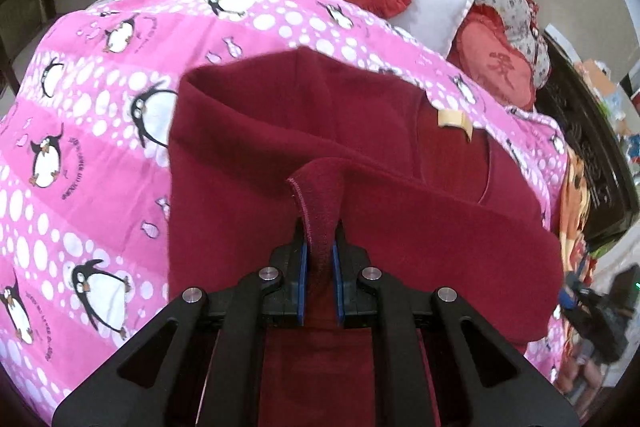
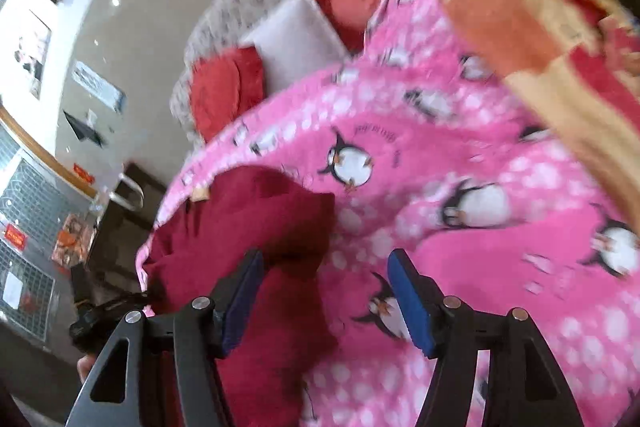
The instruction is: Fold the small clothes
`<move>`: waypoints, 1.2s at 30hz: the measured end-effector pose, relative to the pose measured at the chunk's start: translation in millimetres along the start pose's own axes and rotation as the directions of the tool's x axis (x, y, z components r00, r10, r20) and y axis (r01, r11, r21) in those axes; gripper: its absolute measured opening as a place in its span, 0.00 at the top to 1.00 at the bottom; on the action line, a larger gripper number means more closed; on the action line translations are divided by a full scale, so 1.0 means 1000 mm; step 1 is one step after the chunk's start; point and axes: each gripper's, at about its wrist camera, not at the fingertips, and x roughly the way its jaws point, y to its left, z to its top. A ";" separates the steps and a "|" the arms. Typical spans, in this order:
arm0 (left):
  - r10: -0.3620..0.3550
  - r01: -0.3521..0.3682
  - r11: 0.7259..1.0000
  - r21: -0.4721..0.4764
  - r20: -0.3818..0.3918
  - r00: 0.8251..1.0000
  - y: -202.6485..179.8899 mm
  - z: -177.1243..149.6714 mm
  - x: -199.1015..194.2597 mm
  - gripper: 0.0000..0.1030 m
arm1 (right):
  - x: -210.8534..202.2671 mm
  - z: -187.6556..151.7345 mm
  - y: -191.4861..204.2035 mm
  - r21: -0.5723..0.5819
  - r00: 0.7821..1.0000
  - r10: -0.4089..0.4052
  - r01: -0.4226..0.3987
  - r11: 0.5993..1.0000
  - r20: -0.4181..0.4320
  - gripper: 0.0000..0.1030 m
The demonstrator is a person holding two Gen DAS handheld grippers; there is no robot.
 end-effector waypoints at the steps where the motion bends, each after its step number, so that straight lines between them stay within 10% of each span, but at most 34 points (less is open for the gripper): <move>1: 0.005 -0.005 1.000 0.002 0.010 1.000 0.001 0.001 -0.004 0.91 | 0.010 0.003 0.001 -0.006 1.000 0.004 -0.004 1.000 -0.027 0.40; 11: 0.045 -0.045 0.999 0.004 0.008 0.999 0.013 0.003 0.000 0.91 | 0.035 0.015 0.015 -0.021 0.999 0.048 -0.048 0.999 0.020 0.36; 14: 0.044 -0.044 0.999 0.000 0.002 0.999 0.012 0.001 0.002 0.91 | 0.042 0.023 0.014 -0.023 0.996 0.081 -0.081 0.996 0.027 0.75; 20: -0.013 0.013 1.000 -0.004 0.022 1.000 0.009 0.005 -0.010 0.91 | 0.008 0.031 0.054 -0.205 0.989 -0.002 0.033 0.978 0.149 0.89; 25: 0.059 -0.059 0.995 0.077 0.005 0.998 -0.008 -0.001 0.016 0.91 | 0.032 0.030 0.060 -0.289 0.964 -0.211 0.250 0.924 0.159 0.89; 28: 0.073 -0.073 0.995 0.068 -0.009 0.997 -0.005 -0.004 0.026 0.90 | 0.047 0.033 0.036 -0.224 0.977 -0.203 0.214 0.951 0.073 0.86; 32: 0.056 -0.056 0.998 0.035 -0.003 0.998 0.006 -0.001 0.015 0.79 | 0.011 0.021 0.020 -0.119 0.982 -0.159 0.171 0.978 0.106 0.48; 36: 0.067 -0.067 0.997 0.028 0.019 0.998 0.012 -0.005 0.003 0.74 | -0.005 -0.007 0.024 -0.118 0.998 -0.067 0.069 0.991 0.022 0.47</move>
